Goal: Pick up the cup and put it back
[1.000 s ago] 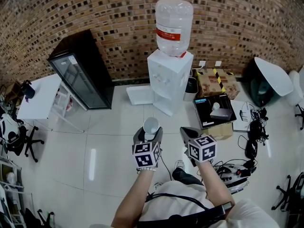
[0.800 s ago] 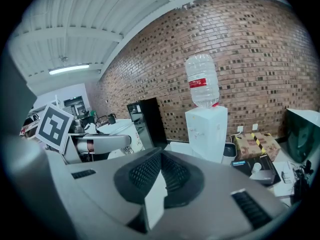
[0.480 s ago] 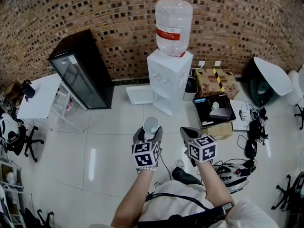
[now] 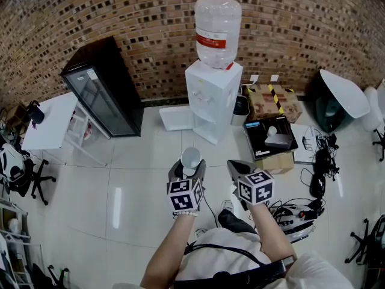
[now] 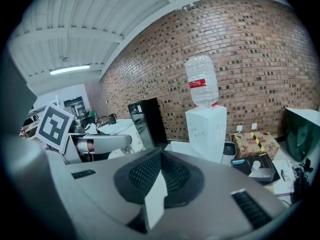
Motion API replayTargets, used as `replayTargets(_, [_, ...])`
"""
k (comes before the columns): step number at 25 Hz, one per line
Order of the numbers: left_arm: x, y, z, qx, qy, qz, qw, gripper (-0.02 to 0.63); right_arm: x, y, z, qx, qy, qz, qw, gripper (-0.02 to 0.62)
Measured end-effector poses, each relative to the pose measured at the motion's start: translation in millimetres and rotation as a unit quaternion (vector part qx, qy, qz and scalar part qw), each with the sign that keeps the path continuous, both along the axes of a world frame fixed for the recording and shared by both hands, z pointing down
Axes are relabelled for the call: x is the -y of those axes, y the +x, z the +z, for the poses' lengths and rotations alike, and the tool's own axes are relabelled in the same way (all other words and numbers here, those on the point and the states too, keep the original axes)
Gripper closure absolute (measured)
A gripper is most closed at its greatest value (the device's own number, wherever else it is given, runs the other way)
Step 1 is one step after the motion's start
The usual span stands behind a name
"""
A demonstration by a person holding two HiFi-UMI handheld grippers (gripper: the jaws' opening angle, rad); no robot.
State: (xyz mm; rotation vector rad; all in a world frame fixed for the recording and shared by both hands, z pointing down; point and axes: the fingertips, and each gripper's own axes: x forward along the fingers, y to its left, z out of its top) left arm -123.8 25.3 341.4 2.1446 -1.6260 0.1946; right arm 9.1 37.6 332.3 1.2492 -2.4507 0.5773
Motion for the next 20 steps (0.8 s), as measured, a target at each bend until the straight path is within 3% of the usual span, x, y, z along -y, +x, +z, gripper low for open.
replayTargets(20, [-19.5,-0.2,2.2,-0.003,-0.002,0.000,1.0000,0.291,-20.0,-5.7,3.9,-0.001,-0.003,-0.010,1.000,0.584])
